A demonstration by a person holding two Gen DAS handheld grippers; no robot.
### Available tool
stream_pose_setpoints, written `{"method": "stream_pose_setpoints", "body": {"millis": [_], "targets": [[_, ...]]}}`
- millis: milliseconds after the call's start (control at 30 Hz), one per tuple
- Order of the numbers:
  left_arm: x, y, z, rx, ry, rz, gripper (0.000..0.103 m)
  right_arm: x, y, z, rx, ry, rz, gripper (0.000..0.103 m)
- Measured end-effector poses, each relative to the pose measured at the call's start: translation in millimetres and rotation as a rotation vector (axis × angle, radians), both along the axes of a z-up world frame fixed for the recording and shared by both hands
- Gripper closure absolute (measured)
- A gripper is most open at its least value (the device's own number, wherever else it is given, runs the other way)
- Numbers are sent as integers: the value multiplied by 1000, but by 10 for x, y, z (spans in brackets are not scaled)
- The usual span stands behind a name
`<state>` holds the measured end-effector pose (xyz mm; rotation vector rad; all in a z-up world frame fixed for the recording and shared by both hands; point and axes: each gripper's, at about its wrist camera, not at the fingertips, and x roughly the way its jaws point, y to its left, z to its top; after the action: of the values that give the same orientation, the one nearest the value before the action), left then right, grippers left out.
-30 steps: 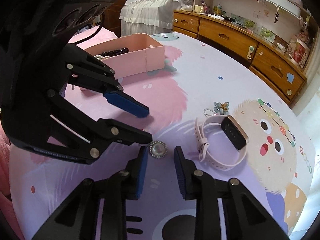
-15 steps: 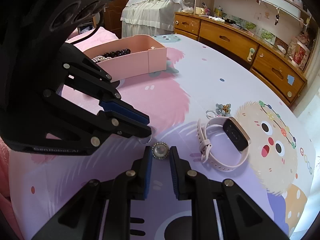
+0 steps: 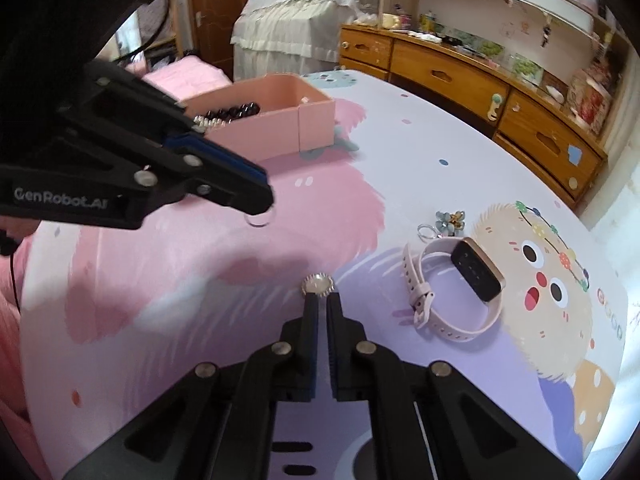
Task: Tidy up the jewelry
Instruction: 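Grasp the small ring with the left tool while the right tool grasps the pearl brooch, then carry the ring and brooch over the pink box and open both tools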
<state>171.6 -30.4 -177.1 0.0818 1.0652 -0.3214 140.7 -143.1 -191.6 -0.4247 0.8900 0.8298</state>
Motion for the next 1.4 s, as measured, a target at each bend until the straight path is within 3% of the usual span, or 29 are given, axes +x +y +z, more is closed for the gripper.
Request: {"method": "stream_pose_setpoints", "body": {"millis": [167,233,333,600,733,1133,1400], "targets": [[-64,130,82,8,-18,28,97,34,72,0,-6,-10,-37,96],[-82,172,108,6,-22,37,97,50,96,-15,-15,-4,-40,83],[-110,241,144,-2,-29,45,97,45,123,-68,-44,9,-30,78],[-138,429,197,-20,-36,78,97,40,172,-69,-44,18,-31,78],[-148,526,220,-28,-39,84,97,36,200,-67,-49,20,-36,86],[-201,859,364,-45,-83,81,97,-24,421,-40,-101,23,-71,87],[-233,1181,397,-44,-93,65,97,-135,723,112,-71,45,-98,86]]}}
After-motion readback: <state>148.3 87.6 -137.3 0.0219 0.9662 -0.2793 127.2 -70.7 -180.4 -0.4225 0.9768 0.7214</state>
